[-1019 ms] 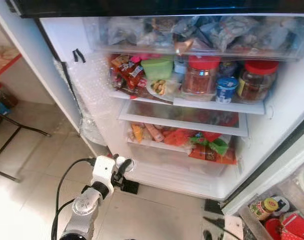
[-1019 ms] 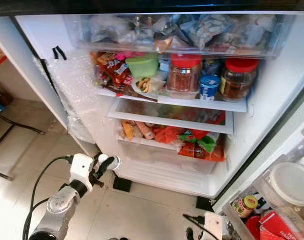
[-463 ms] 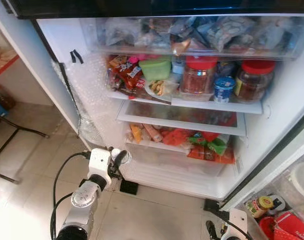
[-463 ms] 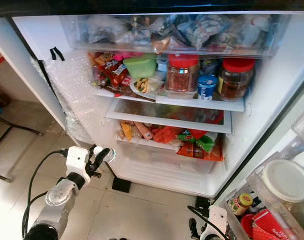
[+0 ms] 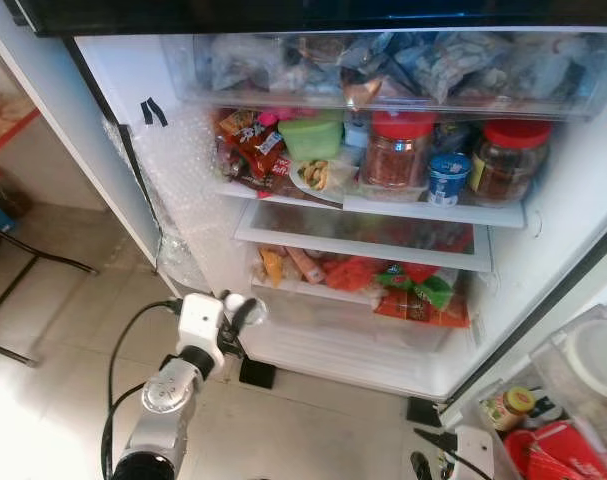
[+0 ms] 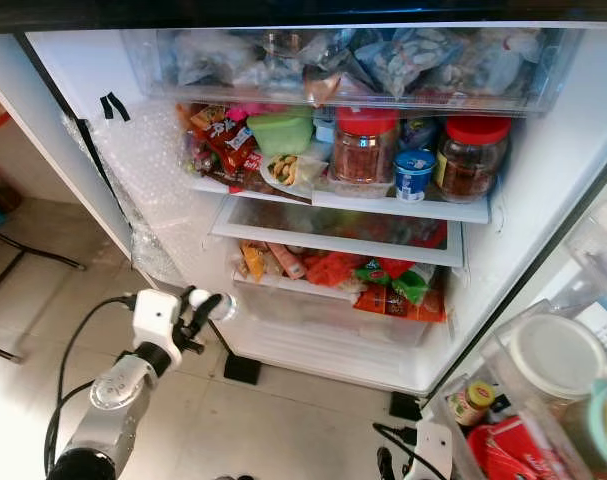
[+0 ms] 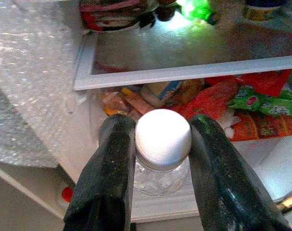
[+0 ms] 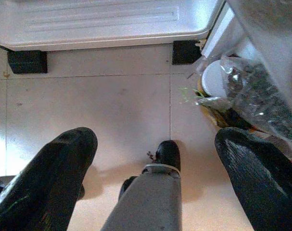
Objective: Restocking fridge
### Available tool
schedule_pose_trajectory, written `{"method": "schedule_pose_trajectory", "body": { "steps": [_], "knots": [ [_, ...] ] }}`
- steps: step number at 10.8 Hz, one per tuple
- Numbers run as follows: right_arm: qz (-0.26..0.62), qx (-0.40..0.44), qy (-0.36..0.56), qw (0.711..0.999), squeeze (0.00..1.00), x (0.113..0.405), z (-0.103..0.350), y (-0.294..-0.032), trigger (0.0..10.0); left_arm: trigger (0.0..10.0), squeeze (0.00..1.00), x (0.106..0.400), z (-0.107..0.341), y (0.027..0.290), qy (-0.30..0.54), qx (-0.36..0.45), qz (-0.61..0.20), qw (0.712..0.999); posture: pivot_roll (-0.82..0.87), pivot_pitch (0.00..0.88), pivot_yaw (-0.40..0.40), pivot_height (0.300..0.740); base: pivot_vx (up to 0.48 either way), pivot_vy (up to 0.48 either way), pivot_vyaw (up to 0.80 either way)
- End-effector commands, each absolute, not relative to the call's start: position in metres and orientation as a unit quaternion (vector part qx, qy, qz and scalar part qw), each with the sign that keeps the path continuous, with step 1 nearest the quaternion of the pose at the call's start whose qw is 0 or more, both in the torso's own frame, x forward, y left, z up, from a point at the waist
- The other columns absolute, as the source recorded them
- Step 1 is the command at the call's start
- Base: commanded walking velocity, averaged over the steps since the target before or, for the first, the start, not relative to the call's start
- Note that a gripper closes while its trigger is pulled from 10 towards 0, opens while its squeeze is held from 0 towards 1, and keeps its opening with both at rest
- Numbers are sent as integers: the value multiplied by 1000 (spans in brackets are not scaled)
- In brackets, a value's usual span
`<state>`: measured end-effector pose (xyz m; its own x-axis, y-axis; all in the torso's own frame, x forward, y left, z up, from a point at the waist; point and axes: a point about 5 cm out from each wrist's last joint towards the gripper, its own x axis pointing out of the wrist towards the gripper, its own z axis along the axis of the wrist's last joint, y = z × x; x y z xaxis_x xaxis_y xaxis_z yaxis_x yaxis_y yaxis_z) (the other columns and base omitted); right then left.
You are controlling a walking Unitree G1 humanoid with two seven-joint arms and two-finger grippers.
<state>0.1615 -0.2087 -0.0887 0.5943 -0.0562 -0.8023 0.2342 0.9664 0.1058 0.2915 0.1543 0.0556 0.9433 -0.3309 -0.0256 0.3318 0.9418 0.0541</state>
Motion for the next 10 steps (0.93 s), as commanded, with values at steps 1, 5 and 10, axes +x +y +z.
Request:
{"method": "schedule_pose_trajectory", "body": {
  "steps": [1, 5, 10],
  "knots": [
    [-70, 99, 453, 883, 0, 154, -92, -204, 10000, 10000, 0, 287, 55, 160, 10, 24, -162, 986, 107, 148, 74, 740, 0, 0, 0],
    [-77, 103, 446, 886, 0, 151, -93, -204, 10000, 10000, 0, 283, 56, 163, 17, 9, -150, 989, 69, 176, 104, 685, 0, 0, 0],
    [-76, 104, 448, 885, 0, 149, -94, -204, 10000, 10000, 0, 288, 66, 155, 12, 1, -164, 986, 76, 183, 105, 680, 0, 0, 0]
  ]
}}
